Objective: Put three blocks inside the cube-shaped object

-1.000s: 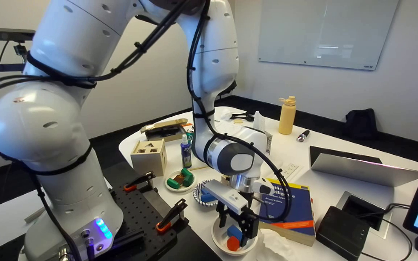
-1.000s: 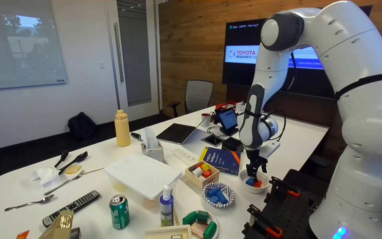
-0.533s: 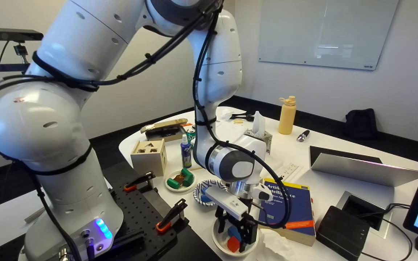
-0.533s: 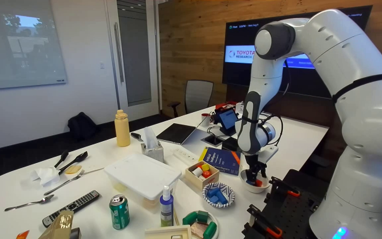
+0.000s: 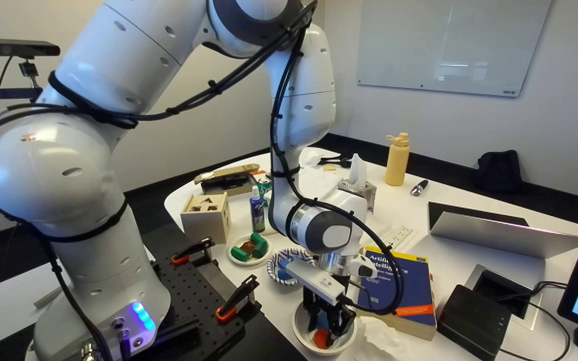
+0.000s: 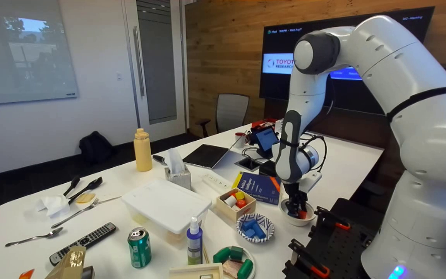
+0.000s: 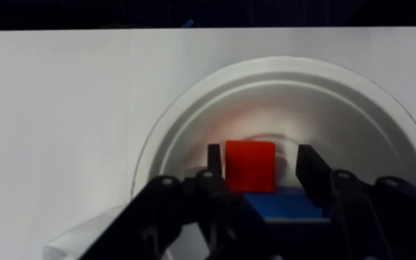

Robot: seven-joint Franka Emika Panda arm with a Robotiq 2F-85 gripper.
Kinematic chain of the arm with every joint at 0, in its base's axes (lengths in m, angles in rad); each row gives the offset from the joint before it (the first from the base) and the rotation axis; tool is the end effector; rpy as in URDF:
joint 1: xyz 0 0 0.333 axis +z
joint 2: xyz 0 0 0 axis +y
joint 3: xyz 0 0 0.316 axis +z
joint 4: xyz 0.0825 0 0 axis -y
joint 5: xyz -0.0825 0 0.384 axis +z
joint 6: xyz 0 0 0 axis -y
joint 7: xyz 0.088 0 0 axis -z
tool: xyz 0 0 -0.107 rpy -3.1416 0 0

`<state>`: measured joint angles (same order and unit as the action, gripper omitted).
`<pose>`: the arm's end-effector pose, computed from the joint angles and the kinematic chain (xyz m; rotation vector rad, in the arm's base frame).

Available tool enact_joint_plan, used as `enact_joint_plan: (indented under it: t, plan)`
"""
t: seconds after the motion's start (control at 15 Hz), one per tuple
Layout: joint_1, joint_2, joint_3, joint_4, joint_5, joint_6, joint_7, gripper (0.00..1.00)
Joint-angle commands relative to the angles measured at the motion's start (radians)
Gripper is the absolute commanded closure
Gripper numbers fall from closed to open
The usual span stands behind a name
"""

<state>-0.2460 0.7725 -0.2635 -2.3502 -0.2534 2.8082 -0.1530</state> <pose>0.3637 -0.2240 0.0011 2.9648 -0.0868 -0.5545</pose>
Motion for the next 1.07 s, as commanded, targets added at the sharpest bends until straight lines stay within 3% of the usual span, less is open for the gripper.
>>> enact_joint_plan:
  t: [0.0,0.13,0.2,0.4,0.53,0.8,1.0]
  plan:
    - [0.021,-0.007,-0.006,-0.006,0.013,0.031,0.009,0.73]
    - [0.021,-0.028,-0.002,-0.019,0.014,0.034,0.002,0.88]
    - [0.020,-0.055,-0.001,-0.035,0.012,0.031,-0.008,0.92]
    - [0.079,-0.161,-0.043,-0.105,-0.021,0.023,0.007,0.92]
    - [0.153,-0.263,-0.091,-0.174,-0.063,0.023,0.025,0.92]
    - [0.365,-0.426,-0.197,-0.283,-0.256,0.028,0.104,0.92]
    - [0.444,-0.528,-0.124,-0.334,-0.370,0.003,0.150,0.92]
